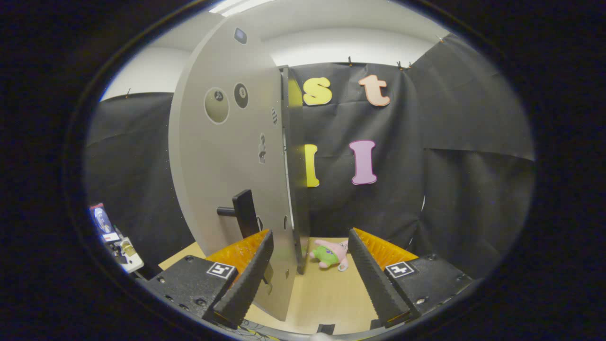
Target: Open the shoe cabinet door, grab the shoes and put them into the shoe cabinet, then close the shoe cabinet door.
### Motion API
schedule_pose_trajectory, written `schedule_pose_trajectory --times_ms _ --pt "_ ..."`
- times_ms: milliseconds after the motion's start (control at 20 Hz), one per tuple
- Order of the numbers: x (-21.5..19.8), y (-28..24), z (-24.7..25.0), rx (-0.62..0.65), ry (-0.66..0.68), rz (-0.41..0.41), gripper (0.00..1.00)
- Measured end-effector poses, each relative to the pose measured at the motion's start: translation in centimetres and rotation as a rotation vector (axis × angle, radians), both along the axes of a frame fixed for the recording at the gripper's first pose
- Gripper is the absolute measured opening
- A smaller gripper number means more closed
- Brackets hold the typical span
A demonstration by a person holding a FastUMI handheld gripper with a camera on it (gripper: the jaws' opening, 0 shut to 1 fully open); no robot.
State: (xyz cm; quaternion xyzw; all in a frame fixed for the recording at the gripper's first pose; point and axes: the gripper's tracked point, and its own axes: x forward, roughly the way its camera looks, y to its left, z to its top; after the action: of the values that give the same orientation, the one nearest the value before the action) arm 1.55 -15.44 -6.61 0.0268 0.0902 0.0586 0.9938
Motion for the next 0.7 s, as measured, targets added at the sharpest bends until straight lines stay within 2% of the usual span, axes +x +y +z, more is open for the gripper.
schedule_pose_trajectory --times_ms 200,550,700 --pt "0.3 1.0 -0.2 0.017 0.013 0.077 0.98" --pt "-0.1 4.2 0.0 -0.013 0.022 0.118 0.95" --pt "0.0 6.4 0.2 -0.014 0.02 0.105 0.95"
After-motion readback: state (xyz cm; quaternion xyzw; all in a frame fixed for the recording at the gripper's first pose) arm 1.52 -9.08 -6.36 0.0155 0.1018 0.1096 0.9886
